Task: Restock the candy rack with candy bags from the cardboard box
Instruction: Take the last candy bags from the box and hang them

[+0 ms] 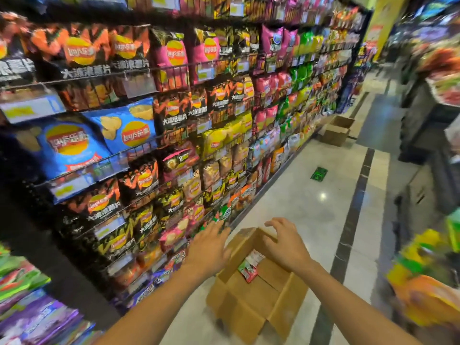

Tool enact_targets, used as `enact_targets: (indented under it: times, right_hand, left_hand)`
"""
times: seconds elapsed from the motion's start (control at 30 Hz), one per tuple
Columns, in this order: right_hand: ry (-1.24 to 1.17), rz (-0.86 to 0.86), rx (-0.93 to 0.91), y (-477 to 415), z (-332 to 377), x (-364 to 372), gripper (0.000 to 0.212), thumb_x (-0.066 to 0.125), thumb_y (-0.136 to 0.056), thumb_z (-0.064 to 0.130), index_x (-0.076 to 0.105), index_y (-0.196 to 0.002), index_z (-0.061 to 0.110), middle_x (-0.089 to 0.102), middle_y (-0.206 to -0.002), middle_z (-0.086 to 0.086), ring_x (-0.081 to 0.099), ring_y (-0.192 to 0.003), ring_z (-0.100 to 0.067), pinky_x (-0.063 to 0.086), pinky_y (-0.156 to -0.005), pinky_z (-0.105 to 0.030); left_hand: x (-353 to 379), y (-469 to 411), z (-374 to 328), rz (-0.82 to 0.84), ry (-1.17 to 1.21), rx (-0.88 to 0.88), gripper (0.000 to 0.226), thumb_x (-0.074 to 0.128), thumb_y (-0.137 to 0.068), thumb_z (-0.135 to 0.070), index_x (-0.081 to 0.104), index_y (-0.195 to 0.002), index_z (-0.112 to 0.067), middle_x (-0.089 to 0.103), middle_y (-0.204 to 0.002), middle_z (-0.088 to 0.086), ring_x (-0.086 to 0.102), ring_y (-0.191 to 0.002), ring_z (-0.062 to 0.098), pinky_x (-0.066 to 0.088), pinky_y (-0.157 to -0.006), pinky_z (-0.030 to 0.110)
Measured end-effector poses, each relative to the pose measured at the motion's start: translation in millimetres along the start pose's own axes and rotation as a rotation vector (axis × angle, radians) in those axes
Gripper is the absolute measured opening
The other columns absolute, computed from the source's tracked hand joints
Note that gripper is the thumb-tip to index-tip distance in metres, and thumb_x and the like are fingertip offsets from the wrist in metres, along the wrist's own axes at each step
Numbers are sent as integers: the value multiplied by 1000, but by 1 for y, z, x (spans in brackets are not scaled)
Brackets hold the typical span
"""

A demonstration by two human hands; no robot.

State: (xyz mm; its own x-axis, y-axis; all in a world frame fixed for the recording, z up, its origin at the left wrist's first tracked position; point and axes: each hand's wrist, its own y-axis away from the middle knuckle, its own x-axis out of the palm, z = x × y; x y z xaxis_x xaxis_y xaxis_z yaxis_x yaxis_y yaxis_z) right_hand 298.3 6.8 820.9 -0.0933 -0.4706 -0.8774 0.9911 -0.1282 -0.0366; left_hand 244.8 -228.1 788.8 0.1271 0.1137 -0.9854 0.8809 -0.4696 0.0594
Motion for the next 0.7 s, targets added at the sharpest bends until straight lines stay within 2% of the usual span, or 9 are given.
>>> enact_targets:
  times: [0.13, 0.33, 0.5, 0.6, 0.7]
  right_hand:
    - [-1, 7, 70, -48, -27, 3, 42, 54, -99, 37, 55, -140, 27, 45, -150, 3, 38, -140, -18, 36, -115, -35]
    - [-14, 24, 159, -115, -56, 13, 41, 55, -99, 36, 54, -140, 28, 44, -150, 5, 40, -138, -18, 36, -115, -34]
    - [-38, 61, 193, -155, -82, 28, 42, 54, -100, 40, 54, -140, 28, 45, -148, 4, 42, -136, -17, 38, -113, -33]
    - [-42, 96, 179, -182, -106, 38, 44, 56, -98, 34, 55, -141, 24, 47, -147, 0, 43, -136, -20, 39, -112, -35]
    - [-56, 122, 173, -206, -137, 56, 45, 58, -96, 29, 56, -140, 21, 50, -143, -2, 43, -135, -23, 39, -111, -37]
  left_hand:
    - [11, -61, 2, 36, 5, 51, 67, 42, -105, -54, 23, -164, -29, 16, -173, 4, 14, -160, 29, 26, -126, 52]
    - [21, -138, 12, 67, 38, 101, 65, 39, -106, -53, 18, -163, -30, 15, -173, 4, 12, -160, 27, 17, -128, 51]
    - [44, -188, 13, 116, 39, 105, 69, 40, -105, -55, 17, -164, -29, 15, -173, 5, 13, -160, 29, 20, -129, 48]
    - [60, -214, 9, 145, 24, 104, 67, 42, -106, -52, 19, -164, -27, 12, -174, 5, 12, -160, 30, 23, -127, 49]
    - [85, -236, 4, 156, 30, 85, 65, 44, -106, -49, 23, -163, -26, 19, -172, 6, 17, -159, 30, 24, -125, 49]
